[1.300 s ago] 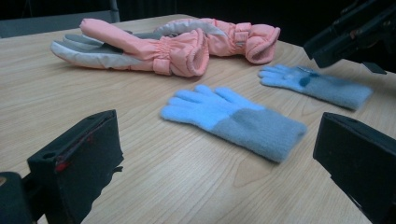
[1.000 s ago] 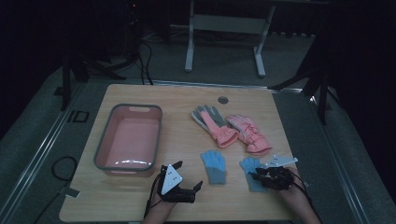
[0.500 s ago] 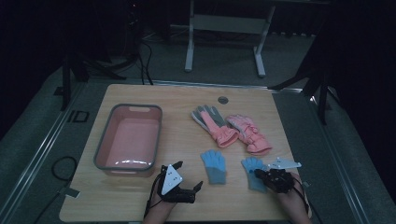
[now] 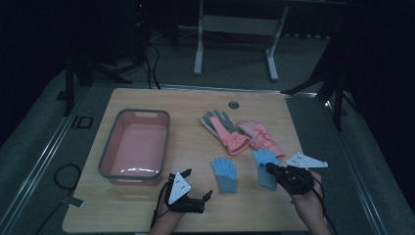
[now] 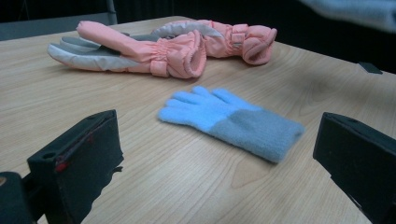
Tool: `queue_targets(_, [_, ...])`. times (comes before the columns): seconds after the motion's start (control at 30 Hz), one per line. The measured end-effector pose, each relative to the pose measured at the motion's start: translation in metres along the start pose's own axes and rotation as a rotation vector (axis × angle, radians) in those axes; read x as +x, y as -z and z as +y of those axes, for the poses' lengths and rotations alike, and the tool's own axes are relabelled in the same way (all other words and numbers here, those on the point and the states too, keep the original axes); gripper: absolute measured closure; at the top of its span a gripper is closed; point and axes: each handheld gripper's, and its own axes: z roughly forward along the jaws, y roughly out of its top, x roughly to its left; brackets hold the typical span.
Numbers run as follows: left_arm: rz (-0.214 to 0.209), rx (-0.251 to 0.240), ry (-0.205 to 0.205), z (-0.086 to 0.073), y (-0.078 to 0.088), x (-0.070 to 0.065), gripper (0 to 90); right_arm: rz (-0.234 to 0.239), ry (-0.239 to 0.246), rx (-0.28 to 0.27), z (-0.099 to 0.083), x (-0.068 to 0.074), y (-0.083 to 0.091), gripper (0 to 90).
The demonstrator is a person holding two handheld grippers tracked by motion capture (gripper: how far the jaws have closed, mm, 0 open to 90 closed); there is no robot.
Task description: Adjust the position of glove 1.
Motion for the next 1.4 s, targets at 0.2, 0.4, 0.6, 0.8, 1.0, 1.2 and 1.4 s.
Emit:
queue_targets(0.2, [-0.008,0.003,0.000,0.000,0.000,0.001,1.2,0.048,0.046,-0.022,0.028,0.022,-0.010,86.5])
queue_targets(0.4, [-0.015,-0.003,0.008,0.000,0.000,0.002,1.2,0.117,0.088,0.008,0.034,0.039,-0.033,86.5])
queue_targets(0.6, [-0.008,0.001,0.009,0.000,0.000,0.002,1.2,0.173,0.101,0.039,0.034,0.049,-0.056,86.5])
queue_targets(0.8, [-0.010,0.000,0.012,0.000,0.000,0.002,1.2,0.195,0.111,0.093,0.030,0.055,-0.077,86.4])
queue_targets(1.0, [-0.009,0.004,0.001,0.000,0.000,0.001,1.2,0.205,0.125,0.145,0.021,0.060,-0.096,86.3])
queue_targets(1.2, [-0.009,0.005,0.002,0.000,0.000,0.001,1.2,0.205,0.147,0.182,0.015,0.062,-0.109,86.3])
queue_targets(1.4, [-0.010,0.005,0.000,0.000,0.000,0.001,1.2,0.202,0.147,0.217,0.010,0.060,-0.118,86.2])
